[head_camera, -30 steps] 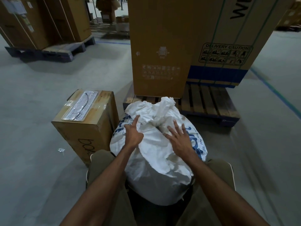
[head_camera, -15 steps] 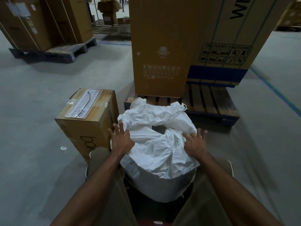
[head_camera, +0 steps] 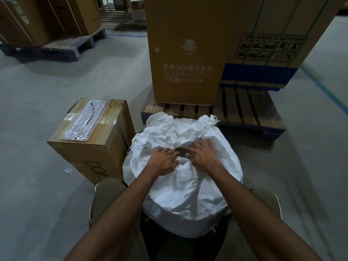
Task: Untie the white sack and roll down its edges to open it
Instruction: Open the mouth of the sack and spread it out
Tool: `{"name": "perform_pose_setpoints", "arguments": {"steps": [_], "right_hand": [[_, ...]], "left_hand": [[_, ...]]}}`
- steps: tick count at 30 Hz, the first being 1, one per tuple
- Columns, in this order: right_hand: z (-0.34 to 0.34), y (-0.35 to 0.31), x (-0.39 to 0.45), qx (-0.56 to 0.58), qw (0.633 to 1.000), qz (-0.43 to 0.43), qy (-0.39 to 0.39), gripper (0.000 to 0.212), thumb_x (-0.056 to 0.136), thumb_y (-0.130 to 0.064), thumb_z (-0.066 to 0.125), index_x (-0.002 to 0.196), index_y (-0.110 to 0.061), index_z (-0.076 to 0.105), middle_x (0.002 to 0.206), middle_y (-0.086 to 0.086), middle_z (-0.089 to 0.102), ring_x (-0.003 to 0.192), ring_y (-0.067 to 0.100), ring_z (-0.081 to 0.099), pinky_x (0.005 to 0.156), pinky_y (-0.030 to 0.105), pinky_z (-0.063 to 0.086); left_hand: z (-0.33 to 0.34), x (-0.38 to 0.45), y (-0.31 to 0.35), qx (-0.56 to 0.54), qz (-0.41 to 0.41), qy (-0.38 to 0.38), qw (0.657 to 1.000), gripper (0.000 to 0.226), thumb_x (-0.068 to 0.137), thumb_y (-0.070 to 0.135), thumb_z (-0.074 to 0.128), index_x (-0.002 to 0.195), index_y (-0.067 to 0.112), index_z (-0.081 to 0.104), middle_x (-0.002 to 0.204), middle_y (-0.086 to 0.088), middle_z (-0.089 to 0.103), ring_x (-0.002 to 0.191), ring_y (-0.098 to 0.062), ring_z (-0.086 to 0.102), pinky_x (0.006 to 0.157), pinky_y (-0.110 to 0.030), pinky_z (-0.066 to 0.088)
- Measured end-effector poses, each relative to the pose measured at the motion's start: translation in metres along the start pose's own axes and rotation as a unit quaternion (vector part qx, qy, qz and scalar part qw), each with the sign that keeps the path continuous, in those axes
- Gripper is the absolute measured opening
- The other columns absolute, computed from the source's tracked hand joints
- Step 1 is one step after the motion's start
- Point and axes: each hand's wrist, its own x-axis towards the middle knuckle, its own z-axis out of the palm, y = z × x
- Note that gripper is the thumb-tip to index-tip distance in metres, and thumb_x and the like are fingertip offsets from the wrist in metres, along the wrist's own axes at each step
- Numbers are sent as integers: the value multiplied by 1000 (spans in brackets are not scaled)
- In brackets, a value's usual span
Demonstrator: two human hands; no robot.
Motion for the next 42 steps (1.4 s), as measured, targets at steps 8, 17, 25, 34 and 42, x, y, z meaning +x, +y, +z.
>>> {"name": "perform_pose_setpoints", "arguments": {"steps": [8, 17, 25, 34, 42], "right_hand": [[5, 34, 12, 10, 990, 138, -15, 93, 88, -85, 28, 160, -42, -12, 172, -7, -1, 148, 53, -23, 105, 73, -28], [-9, -14, 4, -56, 991, 59, 103, 91, 94, -41, 61, 164, -30, 3, 172, 8, -5, 155, 42, -16, 123, 59, -13], [26, -54, -38, 104, 991, 57, 66, 42, 93, -36, 54, 130, -19, 61, 137, 8, 59, 125, 30, 49, 103, 44, 38], [24, 20, -49, -148, 980, 108, -72, 72, 97, -64, 27, 160, -28, 31, 163, -1, 35, 154, 44, -15, 111, 73, -20], [-3, 41, -30, -121, 986, 118, 18, 56, 98, -41, 50, 150, -22, 46, 160, 5, 40, 157, 39, -4, 123, 61, -7]], "left_hand": [[1, -27, 11, 15, -152, -102, 983, 68, 101, 63, 32, 152, 20, 41, 149, -14, 51, 134, -33, 50, 108, -49, 36], [-3, -57, 70, -361, -188, -255, 877, 85, 91, 62, 63, 145, 0, 44, 139, -19, 57, 87, -29, 71, 58, -32, 53], [-26, -26, 26, -113, -187, 61, 974, 38, 102, 32, 50, 136, 18, 55, 146, -19, 52, 137, -40, 44, 113, -51, 35], [6, -48, -13, -78, -201, -165, 962, 63, 100, 63, 34, 147, 25, 49, 154, -10, 47, 139, -34, 45, 112, -45, 35], [-20, -32, 18, -66, -185, -201, 960, 49, 94, 48, 51, 134, 21, 64, 142, -10, 59, 123, -32, 60, 104, -42, 46]]}}
